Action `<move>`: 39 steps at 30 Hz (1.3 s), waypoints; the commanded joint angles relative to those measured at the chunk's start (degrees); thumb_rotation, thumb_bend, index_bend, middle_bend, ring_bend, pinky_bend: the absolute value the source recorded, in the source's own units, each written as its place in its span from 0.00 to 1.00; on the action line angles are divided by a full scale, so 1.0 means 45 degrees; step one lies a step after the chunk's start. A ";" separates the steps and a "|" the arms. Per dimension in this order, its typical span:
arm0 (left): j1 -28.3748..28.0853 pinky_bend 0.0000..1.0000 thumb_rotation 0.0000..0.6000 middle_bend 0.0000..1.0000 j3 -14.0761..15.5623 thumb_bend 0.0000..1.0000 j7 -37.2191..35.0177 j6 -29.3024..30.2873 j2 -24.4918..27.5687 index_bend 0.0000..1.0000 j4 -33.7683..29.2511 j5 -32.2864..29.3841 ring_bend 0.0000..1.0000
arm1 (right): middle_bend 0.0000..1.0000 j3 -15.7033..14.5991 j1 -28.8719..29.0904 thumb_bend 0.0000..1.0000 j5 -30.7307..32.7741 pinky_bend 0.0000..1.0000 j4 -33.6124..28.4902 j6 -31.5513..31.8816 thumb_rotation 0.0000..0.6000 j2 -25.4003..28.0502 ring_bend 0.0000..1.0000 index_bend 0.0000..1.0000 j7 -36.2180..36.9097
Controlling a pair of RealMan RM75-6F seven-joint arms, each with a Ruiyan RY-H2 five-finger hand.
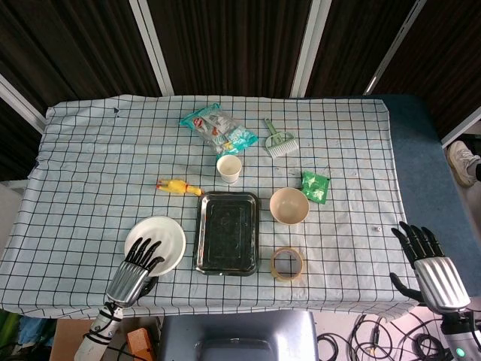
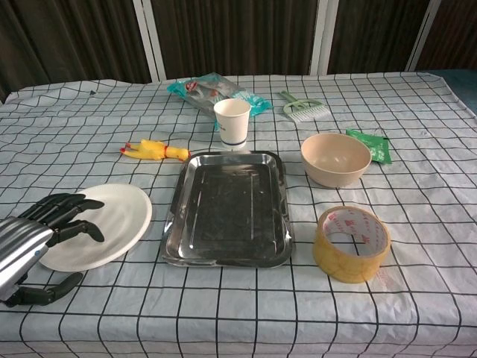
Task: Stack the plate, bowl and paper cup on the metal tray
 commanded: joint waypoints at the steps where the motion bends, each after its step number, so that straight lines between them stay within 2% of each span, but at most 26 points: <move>1: -0.0027 0.04 1.00 0.11 0.0002 0.36 0.0012 -0.0054 -0.0003 0.36 0.0016 -0.0077 0.00 | 0.00 -0.0003 0.0005 0.25 -0.0003 0.00 -0.0023 -0.0017 1.00 0.0002 0.00 0.00 -0.0009; 8: -0.0086 0.04 1.00 0.13 0.0010 0.36 -0.0021 0.0025 -0.0153 0.40 0.0304 -0.0172 0.00 | 0.00 0.0011 -0.0005 0.25 0.0031 0.00 -0.0019 -0.0019 1.00 -0.0023 0.00 0.00 -0.0086; 19: -0.0230 0.04 1.00 0.21 -0.0009 0.43 -0.0611 0.0369 -0.0781 0.57 0.1540 -0.0199 0.05 | 0.00 -0.0040 0.0014 0.25 -0.0005 0.00 -0.0060 -0.0107 1.00 0.0019 0.00 0.00 -0.0048; 27: -0.0267 0.04 1.00 0.29 -0.0082 0.51 -0.2214 0.1514 -0.1466 0.67 0.2893 -0.0058 0.10 | 0.00 -0.0059 0.0019 0.25 -0.0010 0.00 -0.0083 -0.0138 1.00 0.0065 0.00 0.00 -0.0017; 30: -0.0276 0.05 1.00 0.30 -0.0128 0.52 -0.2351 0.1709 -0.1667 0.69 0.3386 -0.0103 0.10 | 0.00 -0.0057 0.0022 0.25 -0.0012 0.00 -0.0087 -0.0141 1.00 0.0072 0.00 0.00 -0.0035; 39: -0.0356 0.05 1.00 0.30 -0.0472 0.52 -0.3298 0.2953 -0.1665 0.70 0.3561 -0.0233 0.10 | 0.00 -0.0047 0.0048 0.25 -0.0036 0.00 -0.0085 -0.0164 1.00 0.0051 0.00 0.00 -0.0092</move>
